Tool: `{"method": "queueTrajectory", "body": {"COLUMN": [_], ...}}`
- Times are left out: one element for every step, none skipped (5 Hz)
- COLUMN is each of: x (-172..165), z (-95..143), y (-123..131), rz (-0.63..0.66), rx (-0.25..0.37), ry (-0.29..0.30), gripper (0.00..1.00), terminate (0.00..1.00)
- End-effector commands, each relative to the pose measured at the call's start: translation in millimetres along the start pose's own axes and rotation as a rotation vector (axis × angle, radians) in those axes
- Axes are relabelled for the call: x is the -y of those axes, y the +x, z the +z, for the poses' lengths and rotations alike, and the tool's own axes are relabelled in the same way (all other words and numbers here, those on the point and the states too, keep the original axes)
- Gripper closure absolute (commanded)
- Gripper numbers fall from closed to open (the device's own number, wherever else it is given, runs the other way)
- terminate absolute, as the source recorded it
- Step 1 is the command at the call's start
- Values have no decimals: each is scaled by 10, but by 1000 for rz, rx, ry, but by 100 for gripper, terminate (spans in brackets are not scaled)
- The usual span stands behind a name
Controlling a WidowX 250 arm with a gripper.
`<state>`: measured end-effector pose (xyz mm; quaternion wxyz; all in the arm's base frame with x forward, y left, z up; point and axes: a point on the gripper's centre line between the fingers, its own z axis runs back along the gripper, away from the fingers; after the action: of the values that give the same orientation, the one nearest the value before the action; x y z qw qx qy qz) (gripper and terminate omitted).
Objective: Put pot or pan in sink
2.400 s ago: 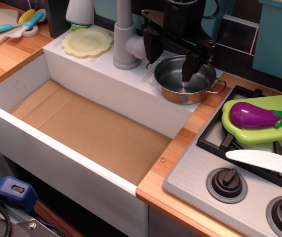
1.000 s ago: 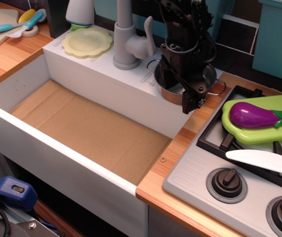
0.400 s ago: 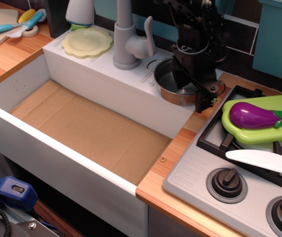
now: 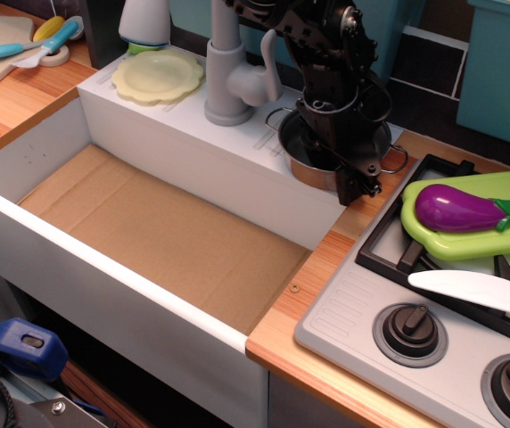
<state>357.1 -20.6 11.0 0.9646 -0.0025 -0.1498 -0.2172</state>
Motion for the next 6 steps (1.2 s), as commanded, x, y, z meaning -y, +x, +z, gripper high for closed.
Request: {"method": "queueTrajectory", "body": {"x": [-6,132,108,29,-82,-156], "z": [238,354,490,629,553,351], "y": [94,15,-124,-305,-515,-651], "rz": [37,119,207,300,366,424], "rx": [-13,-33,-62,-118,-113,-91], "ry": [58,92,167,245,263,271], "gripper": [100,100,100,100,100,100], "terminate": [0,0,0,0,0,0]}}
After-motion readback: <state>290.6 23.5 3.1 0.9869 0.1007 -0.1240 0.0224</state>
